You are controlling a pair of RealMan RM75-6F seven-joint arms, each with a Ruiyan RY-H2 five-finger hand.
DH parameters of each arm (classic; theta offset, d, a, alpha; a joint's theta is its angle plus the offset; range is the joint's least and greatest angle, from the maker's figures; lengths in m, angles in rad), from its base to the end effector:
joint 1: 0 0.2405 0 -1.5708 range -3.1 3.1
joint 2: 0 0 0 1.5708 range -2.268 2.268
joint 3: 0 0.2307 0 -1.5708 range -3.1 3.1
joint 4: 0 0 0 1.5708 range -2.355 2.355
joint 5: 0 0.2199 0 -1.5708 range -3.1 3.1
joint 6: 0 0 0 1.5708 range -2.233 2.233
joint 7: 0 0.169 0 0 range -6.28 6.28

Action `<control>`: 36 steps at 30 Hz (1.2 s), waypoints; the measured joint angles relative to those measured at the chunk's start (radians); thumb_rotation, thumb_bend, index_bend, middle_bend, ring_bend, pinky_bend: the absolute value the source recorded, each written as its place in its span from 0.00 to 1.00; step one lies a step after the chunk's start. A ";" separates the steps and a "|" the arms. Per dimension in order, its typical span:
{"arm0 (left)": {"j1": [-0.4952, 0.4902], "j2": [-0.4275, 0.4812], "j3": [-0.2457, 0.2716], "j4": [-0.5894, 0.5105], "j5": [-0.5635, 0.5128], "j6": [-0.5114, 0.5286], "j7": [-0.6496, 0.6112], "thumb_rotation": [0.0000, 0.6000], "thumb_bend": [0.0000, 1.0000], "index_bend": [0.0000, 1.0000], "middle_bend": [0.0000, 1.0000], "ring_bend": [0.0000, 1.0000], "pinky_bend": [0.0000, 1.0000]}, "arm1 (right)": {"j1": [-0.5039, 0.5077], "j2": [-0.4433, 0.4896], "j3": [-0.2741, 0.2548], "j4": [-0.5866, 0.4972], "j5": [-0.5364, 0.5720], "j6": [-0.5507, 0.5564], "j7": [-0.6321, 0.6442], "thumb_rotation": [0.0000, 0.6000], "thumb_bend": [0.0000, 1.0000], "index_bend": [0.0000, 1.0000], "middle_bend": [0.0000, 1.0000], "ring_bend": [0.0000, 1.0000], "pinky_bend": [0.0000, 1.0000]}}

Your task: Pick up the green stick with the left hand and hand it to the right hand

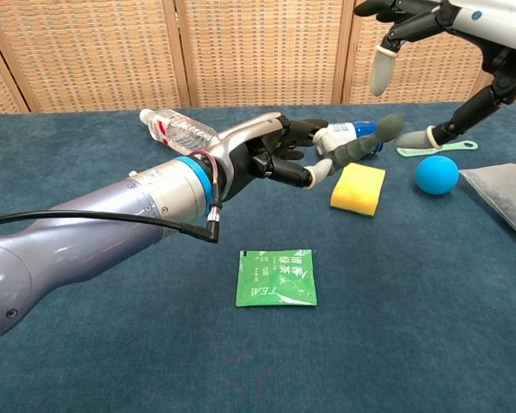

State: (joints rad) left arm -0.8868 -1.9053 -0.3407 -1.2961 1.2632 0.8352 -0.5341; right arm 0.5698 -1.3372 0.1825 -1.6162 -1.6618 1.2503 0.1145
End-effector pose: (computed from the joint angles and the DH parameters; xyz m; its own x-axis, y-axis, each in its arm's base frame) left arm 0.0066 0.3342 -0.1157 -0.3744 0.6309 0.6796 0.7838 -0.1763 0.5955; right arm -0.1020 -0.3106 0.0555 0.1653 -0.0680 0.9839 -0.7918 -0.6039 0.0913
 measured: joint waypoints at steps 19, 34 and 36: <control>-0.016 0.004 -0.012 -0.010 -0.028 -0.017 0.014 1.00 0.52 0.78 0.00 0.00 0.00 | 0.025 -0.012 -0.015 -0.015 0.012 -0.006 -0.074 1.00 0.37 0.54 0.12 0.00 0.00; -0.026 0.017 -0.016 -0.027 -0.044 -0.033 0.030 1.00 0.52 0.78 0.00 0.00 0.00 | 0.032 -0.017 -0.030 -0.002 0.011 -0.001 -0.104 1.00 0.45 0.55 0.13 0.00 0.00; -0.026 0.019 -0.016 -0.032 -0.044 -0.032 0.032 1.00 0.52 0.78 0.00 0.00 0.00 | 0.032 -0.017 -0.033 -0.001 0.009 0.000 -0.107 1.00 0.46 0.56 0.13 0.00 0.00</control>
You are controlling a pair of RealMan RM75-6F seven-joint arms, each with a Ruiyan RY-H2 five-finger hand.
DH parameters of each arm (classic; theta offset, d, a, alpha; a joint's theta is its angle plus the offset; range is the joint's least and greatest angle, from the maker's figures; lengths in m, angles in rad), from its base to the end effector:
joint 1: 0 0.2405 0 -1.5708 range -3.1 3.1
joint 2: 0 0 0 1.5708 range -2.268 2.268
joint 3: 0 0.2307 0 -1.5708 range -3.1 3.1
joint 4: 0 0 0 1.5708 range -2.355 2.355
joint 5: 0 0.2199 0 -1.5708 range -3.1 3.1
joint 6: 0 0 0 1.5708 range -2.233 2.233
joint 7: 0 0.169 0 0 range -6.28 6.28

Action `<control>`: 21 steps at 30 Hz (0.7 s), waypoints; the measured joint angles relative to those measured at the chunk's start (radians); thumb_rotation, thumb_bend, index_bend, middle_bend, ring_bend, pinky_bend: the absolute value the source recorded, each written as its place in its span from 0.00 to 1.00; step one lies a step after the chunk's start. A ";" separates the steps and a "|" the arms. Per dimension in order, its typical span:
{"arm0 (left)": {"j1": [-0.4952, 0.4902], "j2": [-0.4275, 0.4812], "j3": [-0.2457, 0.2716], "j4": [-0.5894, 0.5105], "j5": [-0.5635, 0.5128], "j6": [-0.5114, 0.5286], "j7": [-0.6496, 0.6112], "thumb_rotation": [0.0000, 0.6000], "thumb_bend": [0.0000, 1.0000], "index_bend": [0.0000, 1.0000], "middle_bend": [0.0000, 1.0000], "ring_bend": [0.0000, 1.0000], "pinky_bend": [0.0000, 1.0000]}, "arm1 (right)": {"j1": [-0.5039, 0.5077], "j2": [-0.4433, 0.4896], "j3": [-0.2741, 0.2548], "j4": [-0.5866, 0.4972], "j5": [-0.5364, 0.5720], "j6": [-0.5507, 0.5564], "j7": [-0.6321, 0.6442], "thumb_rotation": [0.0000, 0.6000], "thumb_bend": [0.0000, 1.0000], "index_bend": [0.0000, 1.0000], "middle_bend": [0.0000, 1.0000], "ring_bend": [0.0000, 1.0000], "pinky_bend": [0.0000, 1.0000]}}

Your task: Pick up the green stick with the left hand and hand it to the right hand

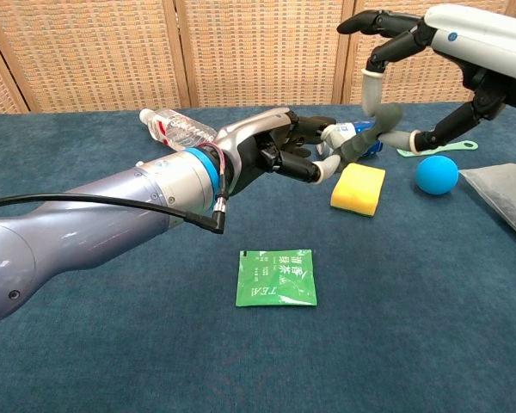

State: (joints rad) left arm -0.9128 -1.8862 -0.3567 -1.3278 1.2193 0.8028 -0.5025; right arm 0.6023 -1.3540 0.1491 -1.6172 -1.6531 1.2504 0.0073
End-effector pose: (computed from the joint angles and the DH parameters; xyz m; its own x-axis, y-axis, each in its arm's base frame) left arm 0.0162 0.3351 -0.1136 -0.3614 0.6491 0.6694 0.7882 -0.1709 0.5912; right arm -0.0959 -0.3068 0.0449 0.2505 -0.0341 0.9675 -0.7590 -0.6273 0.1744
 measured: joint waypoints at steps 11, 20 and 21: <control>-0.011 0.008 -0.007 -0.014 -0.033 -0.021 0.026 1.00 0.52 0.78 0.00 0.00 0.00 | 0.003 -0.005 -0.008 -0.013 0.000 0.006 0.020 1.00 0.48 0.56 0.13 0.00 0.00; -0.017 0.013 -0.017 -0.020 -0.058 -0.033 0.039 1.00 0.52 0.78 0.00 0.00 0.00 | 0.005 -0.005 -0.014 -0.010 0.003 0.002 0.018 1.00 0.50 0.60 0.14 0.00 0.00; -0.017 0.014 -0.019 -0.021 -0.060 -0.034 0.039 1.00 0.52 0.78 0.00 0.00 0.00 | 0.006 -0.004 -0.014 -0.011 0.002 0.002 0.018 1.00 0.50 0.61 0.14 0.00 0.00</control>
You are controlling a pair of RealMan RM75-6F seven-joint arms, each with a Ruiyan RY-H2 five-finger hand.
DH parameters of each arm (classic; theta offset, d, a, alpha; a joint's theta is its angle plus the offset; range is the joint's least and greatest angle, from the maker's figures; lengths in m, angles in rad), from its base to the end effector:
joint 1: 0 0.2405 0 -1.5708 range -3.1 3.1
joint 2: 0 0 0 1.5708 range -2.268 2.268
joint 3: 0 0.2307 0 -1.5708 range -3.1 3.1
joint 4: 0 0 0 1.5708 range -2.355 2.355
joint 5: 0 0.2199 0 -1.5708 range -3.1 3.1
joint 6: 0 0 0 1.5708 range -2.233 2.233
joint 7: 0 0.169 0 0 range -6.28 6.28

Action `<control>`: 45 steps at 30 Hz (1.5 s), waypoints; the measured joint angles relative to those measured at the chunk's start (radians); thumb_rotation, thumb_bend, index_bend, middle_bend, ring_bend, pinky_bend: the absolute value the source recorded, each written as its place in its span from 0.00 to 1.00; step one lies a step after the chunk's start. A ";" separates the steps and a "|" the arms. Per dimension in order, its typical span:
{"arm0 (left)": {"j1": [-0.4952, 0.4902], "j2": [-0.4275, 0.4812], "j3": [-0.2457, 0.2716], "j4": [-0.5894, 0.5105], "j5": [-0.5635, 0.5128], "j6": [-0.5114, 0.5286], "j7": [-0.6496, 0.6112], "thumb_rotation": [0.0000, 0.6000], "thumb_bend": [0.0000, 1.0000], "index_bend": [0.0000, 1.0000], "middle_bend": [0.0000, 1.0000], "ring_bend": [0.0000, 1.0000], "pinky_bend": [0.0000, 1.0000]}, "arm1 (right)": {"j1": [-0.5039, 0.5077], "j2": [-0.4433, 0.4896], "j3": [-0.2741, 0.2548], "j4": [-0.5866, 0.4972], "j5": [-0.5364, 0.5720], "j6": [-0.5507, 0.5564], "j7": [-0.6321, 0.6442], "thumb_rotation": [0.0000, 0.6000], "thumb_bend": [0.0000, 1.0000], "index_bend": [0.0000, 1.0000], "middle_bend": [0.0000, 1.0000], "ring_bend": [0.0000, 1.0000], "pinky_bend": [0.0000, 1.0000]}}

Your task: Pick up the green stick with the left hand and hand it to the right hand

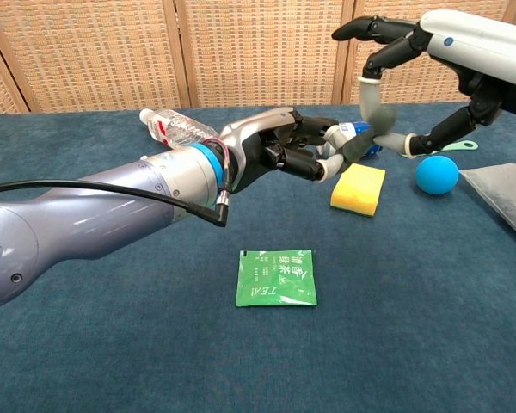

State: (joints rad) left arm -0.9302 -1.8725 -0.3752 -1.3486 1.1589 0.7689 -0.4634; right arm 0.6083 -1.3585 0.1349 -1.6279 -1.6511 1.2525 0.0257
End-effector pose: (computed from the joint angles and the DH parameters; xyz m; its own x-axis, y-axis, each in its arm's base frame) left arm 0.0206 0.3378 -0.1130 -0.3598 0.6590 0.6605 0.7988 -0.1483 0.5830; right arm -0.0936 -0.3029 0.0411 0.2307 -0.0630 0.9710 -0.7626 -0.6315 0.1402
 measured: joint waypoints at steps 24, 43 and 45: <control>-0.008 0.010 -0.014 -0.005 -0.028 -0.008 0.019 1.00 0.52 0.79 0.00 0.00 0.00 | 0.007 -0.008 -0.004 -0.004 0.010 -0.004 0.021 1.00 0.79 0.83 0.21 0.00 0.00; 0.068 0.124 0.006 0.044 -0.048 -0.009 -0.008 1.00 0.52 0.79 0.00 0.00 0.00 | -0.035 0.001 -0.016 0.071 -0.004 0.070 0.050 1.00 0.79 0.85 0.23 0.00 0.00; 0.085 0.153 0.012 0.046 -0.044 -0.008 -0.018 1.00 0.52 0.79 0.00 0.00 0.00 | -0.041 0.002 -0.017 0.082 -0.002 0.075 0.050 1.00 0.79 0.85 0.23 0.00 0.00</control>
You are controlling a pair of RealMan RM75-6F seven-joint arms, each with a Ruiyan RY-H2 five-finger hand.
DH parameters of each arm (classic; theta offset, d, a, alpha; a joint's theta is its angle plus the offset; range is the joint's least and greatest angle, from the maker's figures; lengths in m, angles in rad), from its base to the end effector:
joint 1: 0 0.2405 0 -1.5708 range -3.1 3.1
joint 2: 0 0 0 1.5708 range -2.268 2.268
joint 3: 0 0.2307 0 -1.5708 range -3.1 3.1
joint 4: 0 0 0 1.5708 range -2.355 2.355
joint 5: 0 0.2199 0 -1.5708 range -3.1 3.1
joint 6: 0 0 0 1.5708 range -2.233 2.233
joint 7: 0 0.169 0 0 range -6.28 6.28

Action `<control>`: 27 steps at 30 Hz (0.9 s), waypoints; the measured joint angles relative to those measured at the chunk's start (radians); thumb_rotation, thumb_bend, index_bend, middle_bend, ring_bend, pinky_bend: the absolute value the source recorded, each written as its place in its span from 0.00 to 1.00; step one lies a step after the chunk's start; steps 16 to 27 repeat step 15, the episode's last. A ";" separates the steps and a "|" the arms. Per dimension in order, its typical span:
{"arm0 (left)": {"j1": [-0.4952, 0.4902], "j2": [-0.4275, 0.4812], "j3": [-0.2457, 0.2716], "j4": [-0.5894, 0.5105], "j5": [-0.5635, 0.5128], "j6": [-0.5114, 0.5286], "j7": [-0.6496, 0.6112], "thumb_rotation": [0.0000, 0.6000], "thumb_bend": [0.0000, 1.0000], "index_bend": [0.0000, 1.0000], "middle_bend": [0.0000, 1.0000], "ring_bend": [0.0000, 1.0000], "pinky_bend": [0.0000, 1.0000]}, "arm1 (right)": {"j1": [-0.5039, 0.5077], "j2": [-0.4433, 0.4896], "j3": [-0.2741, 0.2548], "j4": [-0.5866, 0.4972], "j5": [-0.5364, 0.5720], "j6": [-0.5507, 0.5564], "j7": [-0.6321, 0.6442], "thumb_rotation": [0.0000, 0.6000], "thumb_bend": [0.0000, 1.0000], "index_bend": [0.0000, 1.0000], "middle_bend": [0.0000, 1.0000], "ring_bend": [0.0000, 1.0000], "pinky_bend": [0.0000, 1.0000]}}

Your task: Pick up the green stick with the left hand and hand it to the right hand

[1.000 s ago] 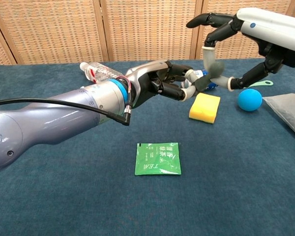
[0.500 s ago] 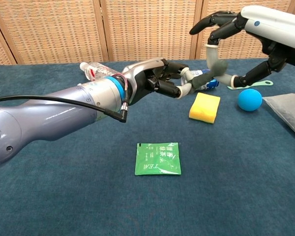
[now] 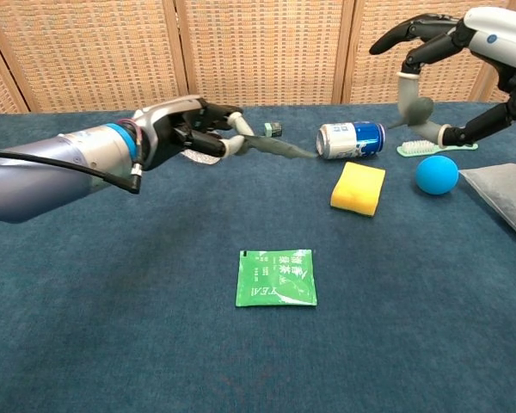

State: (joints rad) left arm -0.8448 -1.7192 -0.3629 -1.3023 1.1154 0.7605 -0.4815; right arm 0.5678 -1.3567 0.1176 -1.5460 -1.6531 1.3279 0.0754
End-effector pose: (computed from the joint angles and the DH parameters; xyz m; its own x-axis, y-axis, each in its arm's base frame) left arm -0.0610 0.3852 -0.0702 -0.3645 0.5218 0.7713 0.8767 -0.0869 0.4731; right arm -0.1235 -0.3076 0.0537 0.2215 -0.0127 0.9751 -0.7913 -0.5868 0.1721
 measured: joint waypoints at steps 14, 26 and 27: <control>0.151 0.270 0.049 0.030 0.099 0.070 -0.083 1.00 0.52 0.79 0.00 0.00 0.00 | -0.035 -0.022 -0.012 0.068 0.027 0.016 -0.006 1.00 0.79 0.85 0.22 0.00 0.00; 0.157 0.283 0.053 0.027 0.107 0.074 -0.087 1.00 0.52 0.79 0.00 0.00 0.00 | -0.036 -0.024 -0.012 0.068 0.028 0.015 -0.007 1.00 0.79 0.85 0.22 0.00 0.00; 0.157 0.283 0.053 0.027 0.107 0.074 -0.087 1.00 0.52 0.79 0.00 0.00 0.00 | -0.036 -0.024 -0.012 0.068 0.028 0.015 -0.007 1.00 0.79 0.85 0.22 0.00 0.00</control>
